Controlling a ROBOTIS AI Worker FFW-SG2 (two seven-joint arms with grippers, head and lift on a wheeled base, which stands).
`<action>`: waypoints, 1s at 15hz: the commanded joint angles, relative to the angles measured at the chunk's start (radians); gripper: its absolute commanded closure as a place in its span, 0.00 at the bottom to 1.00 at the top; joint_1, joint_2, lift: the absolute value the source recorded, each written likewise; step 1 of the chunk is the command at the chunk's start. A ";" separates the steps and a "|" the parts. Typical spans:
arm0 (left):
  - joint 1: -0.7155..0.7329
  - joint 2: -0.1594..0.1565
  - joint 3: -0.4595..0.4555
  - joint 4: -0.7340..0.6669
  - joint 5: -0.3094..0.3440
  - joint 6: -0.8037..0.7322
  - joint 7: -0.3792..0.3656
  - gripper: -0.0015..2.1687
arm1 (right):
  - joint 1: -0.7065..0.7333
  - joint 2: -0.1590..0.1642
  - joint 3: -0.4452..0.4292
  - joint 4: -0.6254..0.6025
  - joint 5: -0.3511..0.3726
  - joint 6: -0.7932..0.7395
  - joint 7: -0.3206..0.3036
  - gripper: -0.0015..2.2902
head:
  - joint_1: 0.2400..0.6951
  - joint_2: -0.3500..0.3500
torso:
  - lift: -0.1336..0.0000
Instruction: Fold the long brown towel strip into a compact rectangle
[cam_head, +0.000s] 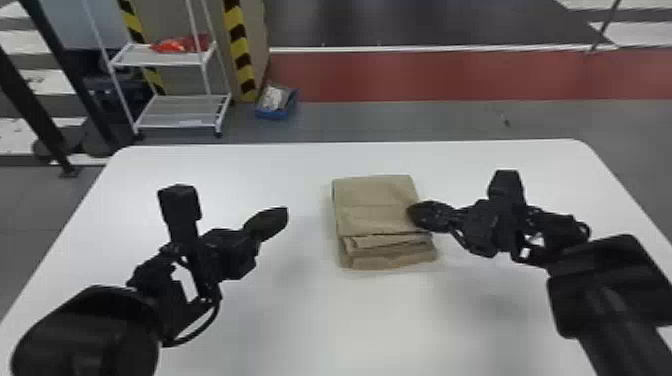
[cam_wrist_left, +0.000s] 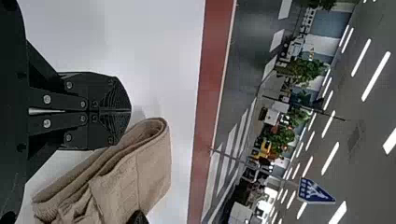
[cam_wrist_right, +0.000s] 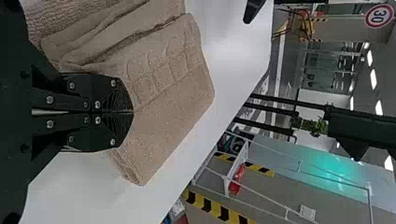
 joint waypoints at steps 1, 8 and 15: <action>0.000 -0.001 -0.002 0.000 0.000 0.000 0.000 0.95 | 0.018 -0.002 -0.025 0.003 0.000 -0.003 -0.001 0.86 | 1.00 0.54 | 0.04; -0.002 -0.002 -0.007 0.000 0.000 0.003 0.002 0.95 | 0.092 -0.011 -0.090 -0.037 -0.109 -0.163 0.001 0.75 | 1.00 0.50 | 0.04; 0.004 -0.002 -0.030 -0.018 -0.069 -0.071 0.038 0.73 | 0.213 -0.017 -0.093 -0.328 -0.293 -0.132 -0.030 0.01 | 1.00 0.50 | 0.04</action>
